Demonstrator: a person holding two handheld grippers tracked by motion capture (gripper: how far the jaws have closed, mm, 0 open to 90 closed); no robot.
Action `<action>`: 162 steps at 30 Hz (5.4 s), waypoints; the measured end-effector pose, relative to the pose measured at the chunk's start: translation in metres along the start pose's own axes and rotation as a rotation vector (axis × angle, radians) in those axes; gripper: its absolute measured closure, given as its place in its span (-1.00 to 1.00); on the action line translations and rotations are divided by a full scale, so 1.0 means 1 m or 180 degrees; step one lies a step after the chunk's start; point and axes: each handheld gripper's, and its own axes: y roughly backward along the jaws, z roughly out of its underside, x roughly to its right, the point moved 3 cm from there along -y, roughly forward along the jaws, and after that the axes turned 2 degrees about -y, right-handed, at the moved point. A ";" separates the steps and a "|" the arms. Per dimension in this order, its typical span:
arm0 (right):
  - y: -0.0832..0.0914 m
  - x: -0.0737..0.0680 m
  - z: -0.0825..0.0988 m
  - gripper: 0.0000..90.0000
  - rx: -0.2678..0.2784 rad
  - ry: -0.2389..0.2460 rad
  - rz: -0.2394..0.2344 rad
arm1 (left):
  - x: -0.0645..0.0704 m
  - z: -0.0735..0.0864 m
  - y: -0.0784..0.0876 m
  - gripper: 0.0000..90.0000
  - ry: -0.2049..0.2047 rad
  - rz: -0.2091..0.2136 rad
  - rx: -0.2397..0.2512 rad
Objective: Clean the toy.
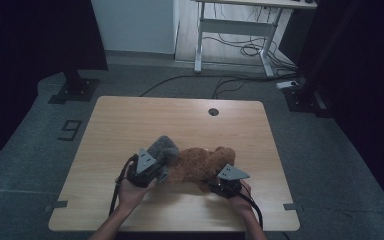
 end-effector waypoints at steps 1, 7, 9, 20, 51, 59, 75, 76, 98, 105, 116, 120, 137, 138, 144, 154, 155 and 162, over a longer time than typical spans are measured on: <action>0.000 0.000 0.000 0.27 -0.0001 0.0000 0.0001 | -0.005 0.004 0.003 0.75 0.0039 -0.0037 -0.0008; -0.001 0.001 -0.001 0.27 0.0009 -0.0033 -0.0010 | -0.031 0.021 0.006 0.75 0.0272 -0.0102 -0.0128; -0.001 0.002 -0.001 0.27 0.0018 -0.0047 -0.0010 | -0.034 0.017 0.004 0.75 0.0294 -0.0095 -0.0130; -0.011 0.011 -0.006 0.27 0.0021 0.0032 0.0105 | -0.010 -0.038 -0.036 0.73 0.0059 0.0002 -0.0103; 0.065 0.018 -0.058 -0.54 0.0246 -0.0338 -0.0005 | 0.015 0.005 -0.024 0.74 0.0143 0.0313 0.0017; 0.014 0.010 -0.017 -0.16 -0.0121 -0.0414 -0.0260 | 0.016 0.013 -0.019 0.74 0.0150 0.0364 0.0025; 0.016 0.003 -0.004 0.14 0.0038 -0.0391 -0.0159 | 0.090 -0.063 -0.043 0.72 -0.0250 0.0675 0.0088; 0.016 0.002 -0.004 0.14 0.0045 -0.0408 -0.0159 | 0.098 -0.064 -0.052 0.71 -0.0276 0.0725 0.0030; 0.020 0.003 0.001 0.24 -0.0052 -0.0360 -0.0169 | 0.031 -0.012 -0.020 0.74 0.0096 0.0243 0.0156; 0.020 0.004 0.002 0.24 -0.0051 -0.0380 -0.0168 | -0.008 -0.005 -0.003 0.74 0.0219 -0.0081 0.0175; 0.019 0.005 0.002 0.24 -0.0049 -0.0416 -0.0199 | -0.061 0.047 -0.016 0.77 0.0578 -0.0345 -0.0350; 0.019 0.005 0.003 0.24 -0.0049 -0.0421 -0.0206 | -0.064 0.045 -0.012 0.78 0.0688 -0.0275 -0.0288; 0.019 0.006 0.003 0.24 -0.0042 -0.0430 -0.0220 | 0.083 -0.055 -0.058 0.78 -0.0193 0.0627 -0.0115; 0.019 0.006 0.003 0.24 -0.0042 -0.0426 -0.0218 | 0.095 -0.054 -0.065 0.78 -0.0282 0.0647 -0.0150; 0.020 0.006 0.004 0.26 -0.0056 -0.0416 -0.0177 | 0.103 -0.048 -0.076 0.76 -0.0470 0.0349 -0.0264; 0.020 0.005 0.005 0.28 -0.0072 -0.0408 -0.0192 | 0.012 -0.041 -0.028 0.76 -0.0086 -0.0253 -0.0102; 0.020 0.005 0.005 0.28 -0.0075 -0.0410 -0.0190 | 0.005 -0.039 -0.022 0.77 -0.0081 -0.0335 -0.0094; 0.020 0.005 0.007 0.28 -0.0074 -0.0446 -0.0208 | -0.036 0.005 -0.013 0.77 0.0293 -0.0337 -0.0296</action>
